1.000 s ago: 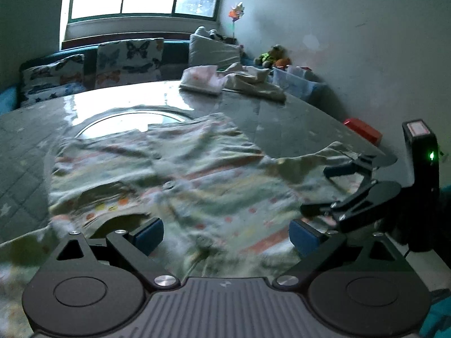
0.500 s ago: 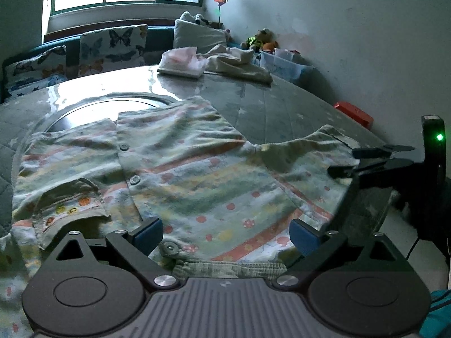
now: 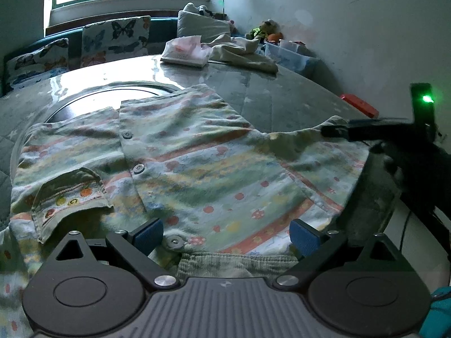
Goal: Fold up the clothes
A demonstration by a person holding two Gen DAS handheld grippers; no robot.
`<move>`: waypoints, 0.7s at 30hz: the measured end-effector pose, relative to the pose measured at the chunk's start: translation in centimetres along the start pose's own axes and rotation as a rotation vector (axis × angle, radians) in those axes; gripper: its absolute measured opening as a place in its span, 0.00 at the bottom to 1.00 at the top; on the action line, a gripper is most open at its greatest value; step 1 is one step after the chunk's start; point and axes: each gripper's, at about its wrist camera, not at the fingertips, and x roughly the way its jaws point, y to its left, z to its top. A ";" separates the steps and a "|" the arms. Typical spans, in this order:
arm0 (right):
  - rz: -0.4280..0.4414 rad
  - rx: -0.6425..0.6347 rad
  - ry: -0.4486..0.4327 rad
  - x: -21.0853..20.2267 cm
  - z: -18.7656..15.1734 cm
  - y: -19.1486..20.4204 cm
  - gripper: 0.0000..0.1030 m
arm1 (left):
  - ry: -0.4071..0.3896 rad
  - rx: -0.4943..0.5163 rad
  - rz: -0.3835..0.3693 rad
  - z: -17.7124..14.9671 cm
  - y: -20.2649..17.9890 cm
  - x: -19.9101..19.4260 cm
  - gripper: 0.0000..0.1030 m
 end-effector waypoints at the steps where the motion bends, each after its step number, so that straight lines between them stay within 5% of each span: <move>1: -0.013 -0.005 0.006 0.5 0.2 0.0 1.00 | 0.001 0.000 0.002 0.0 0.0 0.0 0.95; 13: -0.229 0.072 0.013 1.5 0.0 -4.9 1.00 | 0.007 -0.005 0.016 -0.2 0.3 0.2 0.96; 21: -0.144 0.169 0.002 -0.9 -0.4 -6.1 0.93 | -0.008 0.004 0.012 0.2 -0.2 -0.4 0.96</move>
